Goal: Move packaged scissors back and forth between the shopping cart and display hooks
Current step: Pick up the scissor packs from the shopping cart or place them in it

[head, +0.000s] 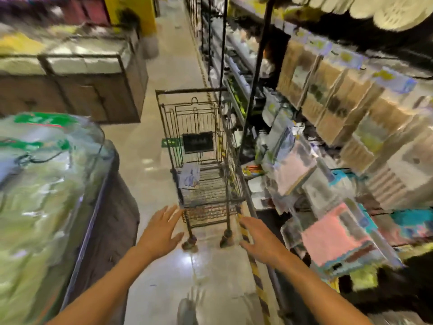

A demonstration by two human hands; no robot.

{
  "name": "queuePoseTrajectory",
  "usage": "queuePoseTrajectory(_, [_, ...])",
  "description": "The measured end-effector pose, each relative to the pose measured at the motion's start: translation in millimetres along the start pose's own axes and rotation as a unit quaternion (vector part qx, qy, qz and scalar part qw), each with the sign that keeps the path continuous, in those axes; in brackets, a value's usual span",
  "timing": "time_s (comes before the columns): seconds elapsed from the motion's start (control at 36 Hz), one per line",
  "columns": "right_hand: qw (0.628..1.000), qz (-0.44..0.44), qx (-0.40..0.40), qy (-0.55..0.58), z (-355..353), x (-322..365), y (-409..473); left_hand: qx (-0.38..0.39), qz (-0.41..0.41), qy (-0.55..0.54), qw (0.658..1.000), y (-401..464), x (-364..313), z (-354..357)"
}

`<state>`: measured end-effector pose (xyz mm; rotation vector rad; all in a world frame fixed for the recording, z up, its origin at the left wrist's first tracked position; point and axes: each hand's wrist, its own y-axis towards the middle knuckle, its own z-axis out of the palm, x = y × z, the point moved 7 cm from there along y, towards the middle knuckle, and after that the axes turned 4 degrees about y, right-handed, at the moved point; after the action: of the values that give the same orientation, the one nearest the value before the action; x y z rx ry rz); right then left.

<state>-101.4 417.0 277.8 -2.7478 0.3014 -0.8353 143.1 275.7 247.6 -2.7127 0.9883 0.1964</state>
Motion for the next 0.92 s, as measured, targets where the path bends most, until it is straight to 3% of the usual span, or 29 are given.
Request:
queuePoseTrajectory(0.31, [0.999,0.018,0.032,0.005,-3,13,151,0.029,-0.027,0.023,0.999,83,91,-14])
queuePoseTrajectory(0.61, [0.998,0.024,0.062,0.011,-17,-6,279,0.061,-0.012,-0.042,0.997,192,110,-12])
queuePoseTrajectory(0.92, [0.992,0.015,0.118,0.033,-25,-46,443,0.121,-0.029,0.006,0.992,336,126,7])
